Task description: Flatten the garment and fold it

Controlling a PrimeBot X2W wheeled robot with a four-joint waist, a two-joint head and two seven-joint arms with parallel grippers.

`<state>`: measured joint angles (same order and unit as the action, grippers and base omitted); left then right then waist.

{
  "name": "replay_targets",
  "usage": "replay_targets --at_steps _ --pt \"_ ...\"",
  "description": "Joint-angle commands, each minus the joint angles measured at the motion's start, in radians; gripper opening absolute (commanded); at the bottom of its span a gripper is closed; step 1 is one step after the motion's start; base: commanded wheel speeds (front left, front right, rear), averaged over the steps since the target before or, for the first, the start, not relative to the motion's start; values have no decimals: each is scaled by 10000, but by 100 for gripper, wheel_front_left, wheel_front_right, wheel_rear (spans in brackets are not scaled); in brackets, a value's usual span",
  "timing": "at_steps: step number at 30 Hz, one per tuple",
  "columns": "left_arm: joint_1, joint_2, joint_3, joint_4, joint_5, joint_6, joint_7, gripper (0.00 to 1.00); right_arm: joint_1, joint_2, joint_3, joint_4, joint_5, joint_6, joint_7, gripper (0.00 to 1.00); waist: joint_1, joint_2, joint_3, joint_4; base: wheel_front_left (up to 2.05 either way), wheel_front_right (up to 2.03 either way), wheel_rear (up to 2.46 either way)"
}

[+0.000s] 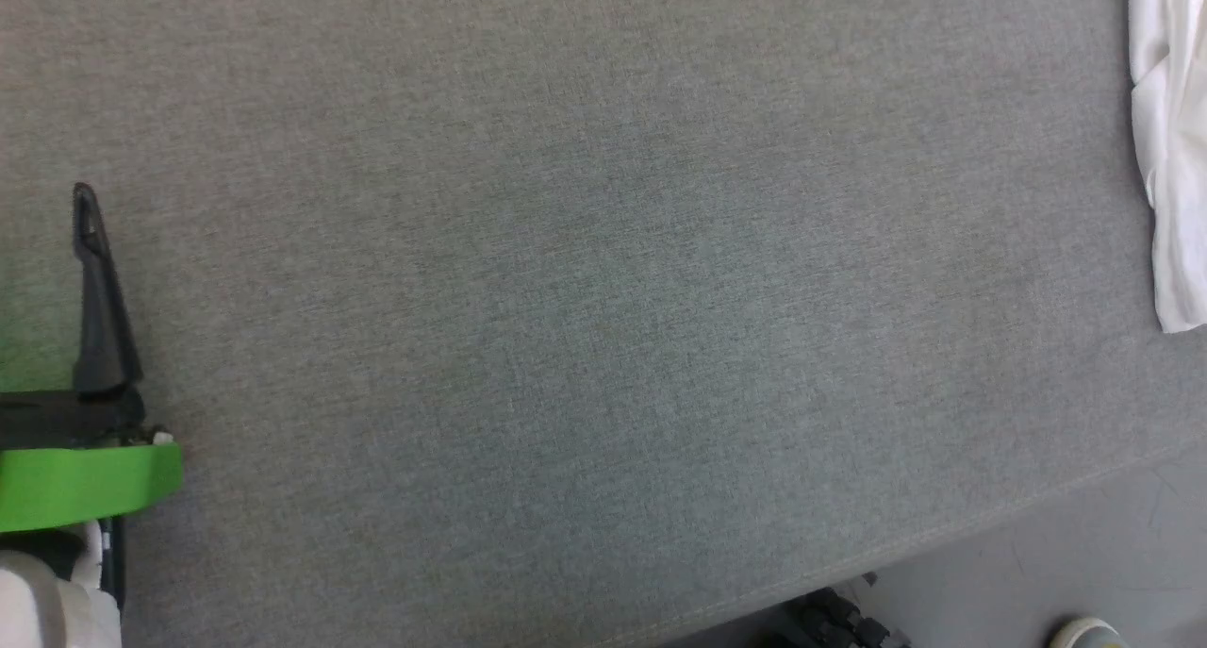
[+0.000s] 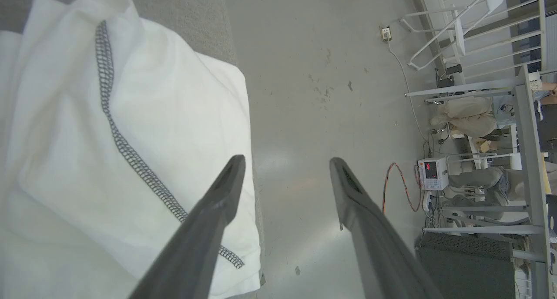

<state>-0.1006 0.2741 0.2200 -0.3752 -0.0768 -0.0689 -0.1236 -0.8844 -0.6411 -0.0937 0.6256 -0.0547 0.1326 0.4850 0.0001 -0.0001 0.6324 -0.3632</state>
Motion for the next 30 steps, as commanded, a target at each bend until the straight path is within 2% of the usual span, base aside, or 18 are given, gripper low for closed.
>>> replay_targets --at_steps 1,4,11,18,25,30 --pt "76 -76 -38 105 4 62 -123 100 -283 134 -120 -138 110 -19 -233 100 -1 1 -357 234 0 0 0" --pt "70 -268 -126 496 -67 167 -402 100 -617 440 -102 -539 590 -19 -953 100 -1 1 -953 467 0 0 0" --pt "80 -668 -180 1502 -327 367 -920 100 -1109 1243 992 -1764 1884 -19 -2439 100 -1 1 -2443 1061 0 0 0" --pt "-223 -1055 -494 2458 -465 457 -1172 100 -725 3039 1226 -2742 2817 -19 -4059 100 -1 1 -3622 1939 0 0 0" --pt "-585 -1435 -718 3140 -431 766 -1289 100 858 4968 968 -3249 3003 -19 -5728 100 -1 1 -4506 2830 0 0 0" --pt "-650 -1577 -767 3537 -495 867 -1338 100 2226 5748 820 -3355 2926 -19 -6576 100 -1 1 -5002 3160 0 0 0"
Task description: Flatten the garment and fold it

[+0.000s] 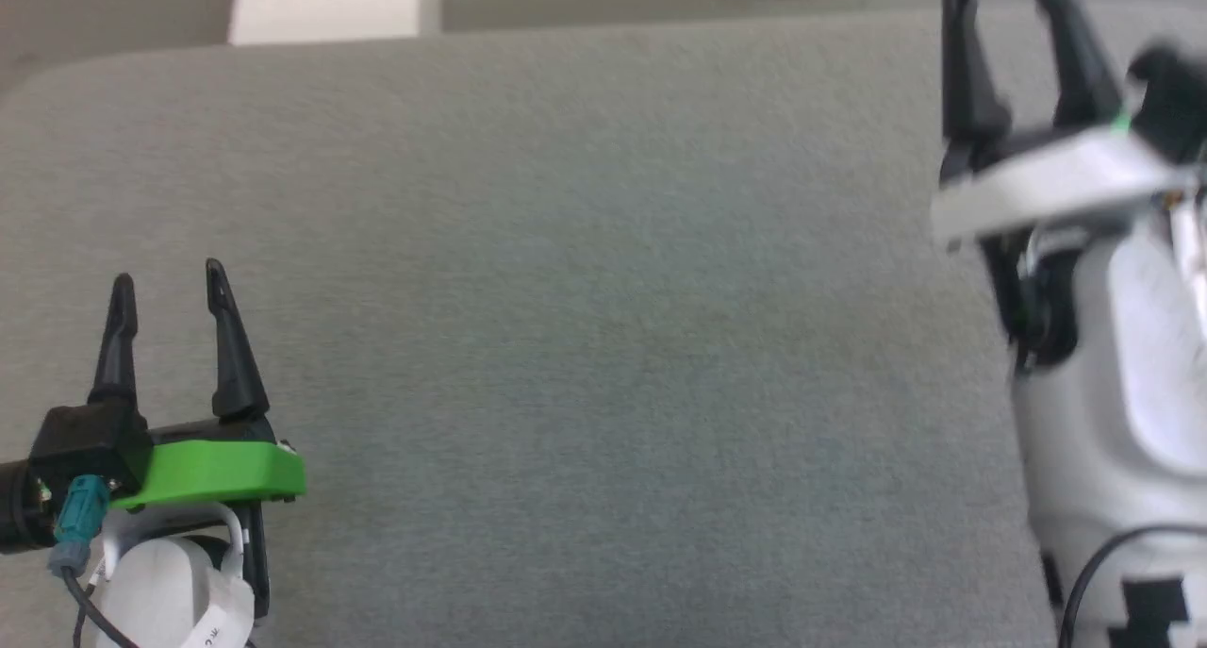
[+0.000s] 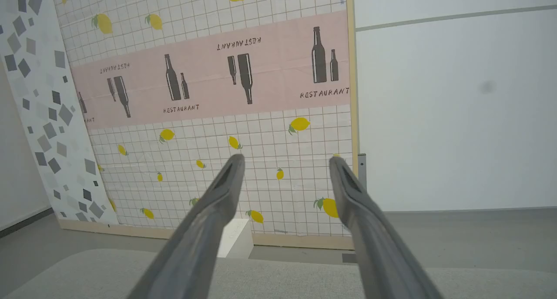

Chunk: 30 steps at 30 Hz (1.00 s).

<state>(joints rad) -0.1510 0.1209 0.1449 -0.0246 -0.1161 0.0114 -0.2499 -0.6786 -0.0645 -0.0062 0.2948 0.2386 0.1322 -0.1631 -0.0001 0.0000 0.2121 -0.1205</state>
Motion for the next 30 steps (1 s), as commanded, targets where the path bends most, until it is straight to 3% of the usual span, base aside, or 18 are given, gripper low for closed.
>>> replay_targets --at_steps 1,7,17,30 --pt "-138 -82 -17 111 -112 107 -82 100 483 53 -53 -88 -31 -15 -270 100 1 0 -903 793 0 0 0" --pt "-57 -258 -124 576 -259 140 -107 100 2190 137 -52 -271 746 -15 -887 100 1 0 -1331 1015 0 0 0" --pt "245 -484 -694 1462 -259 -37 -116 100 4680 141 -195 -1110 638 -15 -984 100 1 0 -1490 1074 0 0 0" --pt "559 -588 -1211 2337 64 -167 -117 100 5813 142 -312 -1171 607 -15 -986 100 1 0 -1381 868 0 0 0"
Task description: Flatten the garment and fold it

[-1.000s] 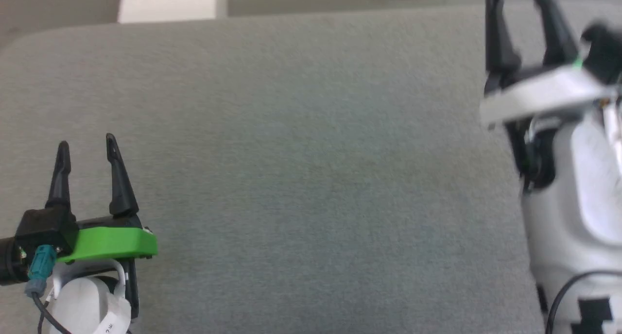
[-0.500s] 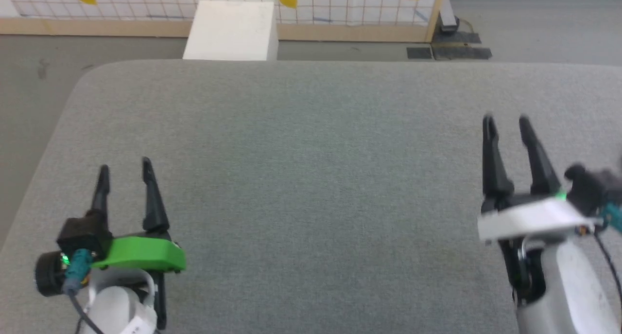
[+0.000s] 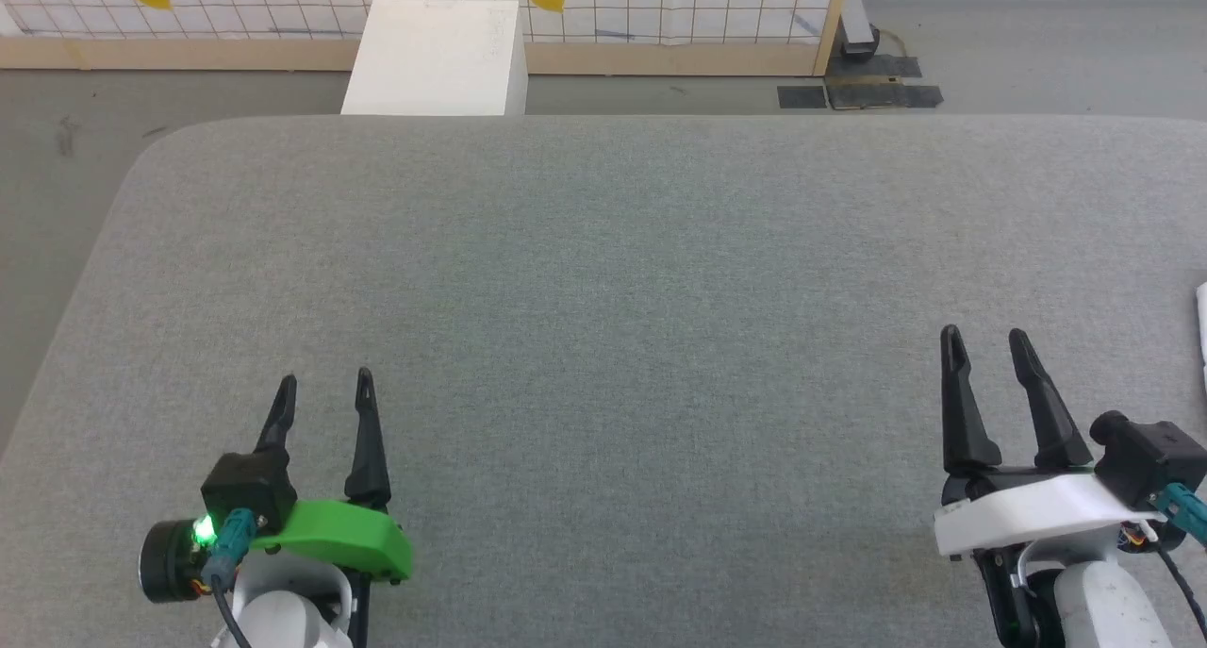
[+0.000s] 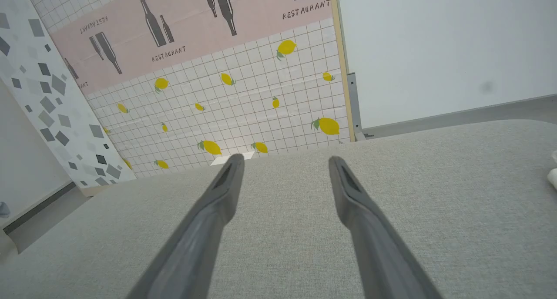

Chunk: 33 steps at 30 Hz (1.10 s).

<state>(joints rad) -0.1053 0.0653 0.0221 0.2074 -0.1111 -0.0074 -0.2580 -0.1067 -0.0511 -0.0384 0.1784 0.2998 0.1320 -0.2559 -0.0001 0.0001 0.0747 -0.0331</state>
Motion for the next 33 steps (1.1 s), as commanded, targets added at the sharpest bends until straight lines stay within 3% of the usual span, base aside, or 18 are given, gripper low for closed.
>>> replay_targets --at_steps 1,2,3,33 --pt "107 -40 3 73 -27 -1 -37 100 101 8 23 2 10 -13 -58 100 1 -1 -14 -10 0 0 0" --pt "113 -46 -47 151 -2 -16 -37 100 105 8 34 10 24 -13 -58 100 1 -1 -20 -14 0 0 0" --pt "19 -12 -50 158 -2 -2 2 0 25 0 20 5 0 0 3 0 1 -1 -22 -14 0 0 0" --pt "228 -40 -85 -302 231 14 542 0 239 0 90 -362 -618 -1 533 0 1 -1 -175 54 0 0 0"
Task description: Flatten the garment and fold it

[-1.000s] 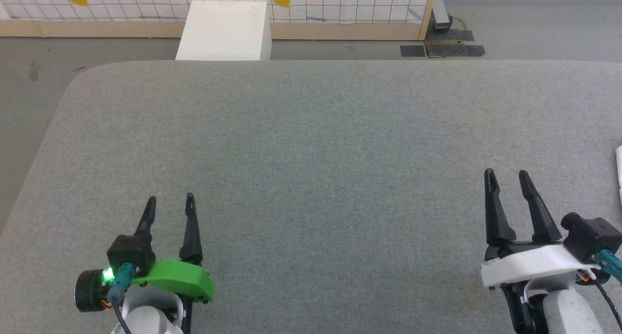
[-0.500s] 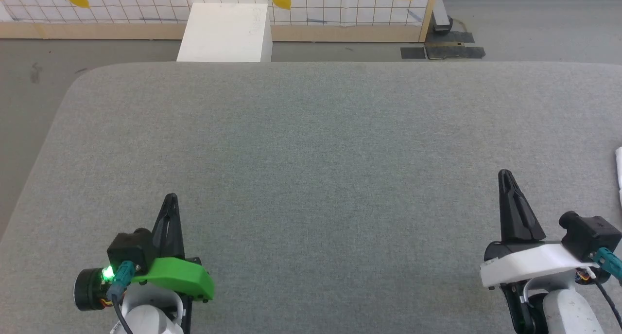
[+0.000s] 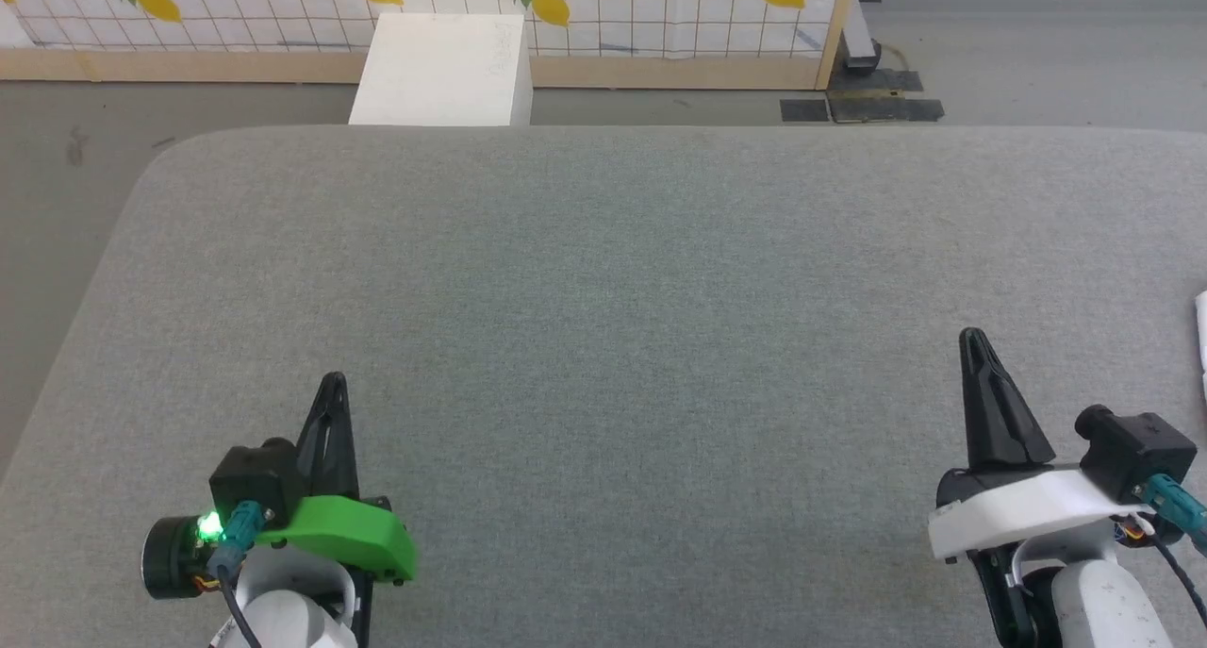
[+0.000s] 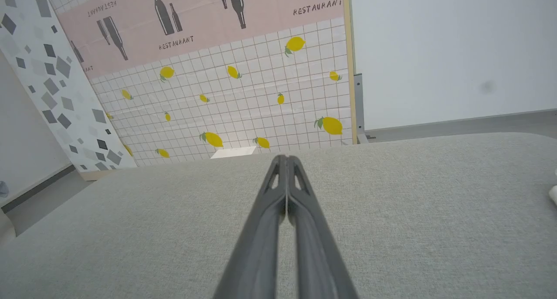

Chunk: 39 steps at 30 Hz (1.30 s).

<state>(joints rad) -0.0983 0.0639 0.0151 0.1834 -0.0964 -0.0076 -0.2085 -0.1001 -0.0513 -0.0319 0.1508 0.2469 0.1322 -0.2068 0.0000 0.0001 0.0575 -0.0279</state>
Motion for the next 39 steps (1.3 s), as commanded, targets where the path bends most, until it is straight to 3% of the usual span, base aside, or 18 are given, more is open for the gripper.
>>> replay_targets --at_steps 1,39 --pt "184 -30 -19 -117 111 17 110 0 200 2 34 -130 -162 -3 105 0 0 -1 -21 11 0 0 0" --pt "511 -74 -73 -820 460 41 919 0 528 6 151 -694 -1106 -8 908 0 0 -1 -247 121 0 0 0"
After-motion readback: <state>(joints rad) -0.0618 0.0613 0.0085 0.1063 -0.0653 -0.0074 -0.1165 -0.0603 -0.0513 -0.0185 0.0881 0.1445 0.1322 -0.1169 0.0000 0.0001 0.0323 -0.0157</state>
